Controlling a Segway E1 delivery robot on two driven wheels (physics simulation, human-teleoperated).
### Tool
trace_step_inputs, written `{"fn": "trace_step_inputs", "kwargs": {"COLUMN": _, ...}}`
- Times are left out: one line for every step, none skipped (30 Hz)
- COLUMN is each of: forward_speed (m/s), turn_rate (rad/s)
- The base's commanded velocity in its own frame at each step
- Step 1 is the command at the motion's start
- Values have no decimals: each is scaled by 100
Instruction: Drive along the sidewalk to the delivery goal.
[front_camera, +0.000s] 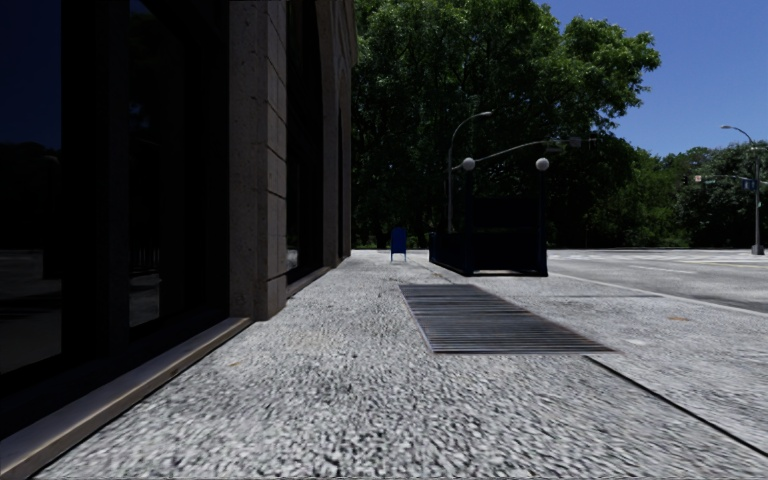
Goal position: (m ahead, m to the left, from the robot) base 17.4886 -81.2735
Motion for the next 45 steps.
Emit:
{"fn": "trace_step_inputs", "kwargs": {"forward_speed": 200, "turn_rate": 0}}
{"fn": "trace_step_inputs", "kwargs": {"forward_speed": 200, "turn_rate": 0}}
{"fn": "trace_step_inputs", "kwargs": {"forward_speed": 200, "turn_rate": 0}}
{"fn": "trace_step_inputs", "kwargs": {"forward_speed": 200, "turn_rate": 0}}
{"fn": "trace_step_inputs", "kwargs": {"forward_speed": 200, "turn_rate": 0}}
{"fn": "trace_step_inputs", "kwargs": {"forward_speed": 200, "turn_rate": 0}}
{"fn": "trace_step_inputs", "kwargs": {"forward_speed": 200, "turn_rate": 0}}
{"fn": "trace_step_inputs", "kwargs": {"forward_speed": 200, "turn_rate": 0}}
{"fn": "trace_step_inputs", "kwargs": {"forward_speed": 200, "turn_rate": 0}}
{"fn": "trace_step_inputs", "kwargs": {"forward_speed": 200, "turn_rate": 0}}
{"fn": "trace_step_inputs", "kwargs": {"forward_speed": 200, "turn_rate": 0}}
{"fn": "trace_step_inputs", "kwargs": {"forward_speed": 200, "turn_rate": 0}}
{"fn": "trace_step_inputs", "kwargs": {"forward_speed": 200, "turn_rate": 0}}
{"fn": "trace_step_inputs", "kwargs": {"forward_speed": 200, "turn_rate": 0}}
{"fn": "trace_step_inputs", "kwargs": {"forward_speed": 200, "turn_rate": 0}}
{"fn": "trace_step_inputs", "kwargs": {"forward_speed": 200, "turn_rate": 0}}
{"fn": "trace_step_inputs", "kwargs": {"forward_speed": 200, "turn_rate": 0}}
{"fn": "trace_step_inputs", "kwargs": {"forward_speed": 200, "turn_rate": 0}}
{"fn": "trace_step_inputs", "kwargs": {"forward_speed": 200, "turn_rate": 0}}
{"fn": "trace_step_inputs", "kwargs": {"forward_speed": 200, "turn_rate": 0}}
{"fn": "trace_step_inputs", "kwargs": {"forward_speed": 200, "turn_rate": 0}}
{"fn": "trace_step_inputs", "kwargs": {"forward_speed": 200, "turn_rate": 0}}
{"fn": "trace_step_inputs", "kwargs": {"forward_speed": 200, "turn_rate": 0}}
{"fn": "trace_step_inputs", "kwargs": {"forward_speed": 200, "turn_rate": 0}}
{"fn": "trace_step_inputs", "kwargs": {"forward_speed": 200, "turn_rate": 0}}
{"fn": "trace_step_inputs", "kwargs": {"forward_speed": 200, "turn_rate": 0}}
{"fn": "trace_step_inputs", "kwargs": {"forward_speed": 200, "turn_rate": 0}}
{"fn": "trace_step_inputs", "kwargs": {"forward_speed": 200, "turn_rate": 0}}
{"fn": "trace_step_inputs", "kwargs": {"forward_speed": 200, "turn_rate": 0}}
{"fn": "trace_step_inputs", "kwargs": {"forward_speed": 200, "turn_rate": 0}}
{"fn": "trace_step_inputs", "kwargs": {"forward_speed": 200, "turn_rate": 0}}
{"fn": "trace_step_inputs", "kwargs": {"forward_speed": 200, "turn_rate": 0}}
{"fn": "trace_step_inputs", "kwargs": {"forward_speed": 200, "turn_rate": 0}}
{"fn": "trace_step_inputs", "kwargs": {"forward_speed": 200, "turn_rate": 0}}
{"fn": "trace_step_inputs", "kwargs": {"forward_speed": 200, "turn_rate": 0}}
{"fn": "trace_step_inputs", "kwargs": {"forward_speed": 200, "turn_rate": 0}}
{"fn": "trace_step_inputs", "kwargs": {"forward_speed": 200, "turn_rate": 0}}
{"fn": "trace_step_inputs", "kwargs": {"forward_speed": 200, "turn_rate": 0}}
{"fn": "trace_step_inputs", "kwargs": {"forward_speed": 200, "turn_rate": 0}}
{"fn": "trace_step_inputs", "kwargs": {"forward_speed": 200, "turn_rate": 0}}
{"fn": "trace_step_inputs", "kwargs": {"forward_speed": 200, "turn_rate": 0}}
{"fn": "trace_step_inputs", "kwargs": {"forward_speed": 200, "turn_rate": 0}}
{"fn": "trace_step_inputs", "kwargs": {"forward_speed": 200, "turn_rate": 0}}
{"fn": "trace_step_inputs", "kwargs": {"forward_speed": 200, "turn_rate": 0}}
{"fn": "trace_step_inputs", "kwargs": {"forward_speed": 200, "turn_rate": 0}}
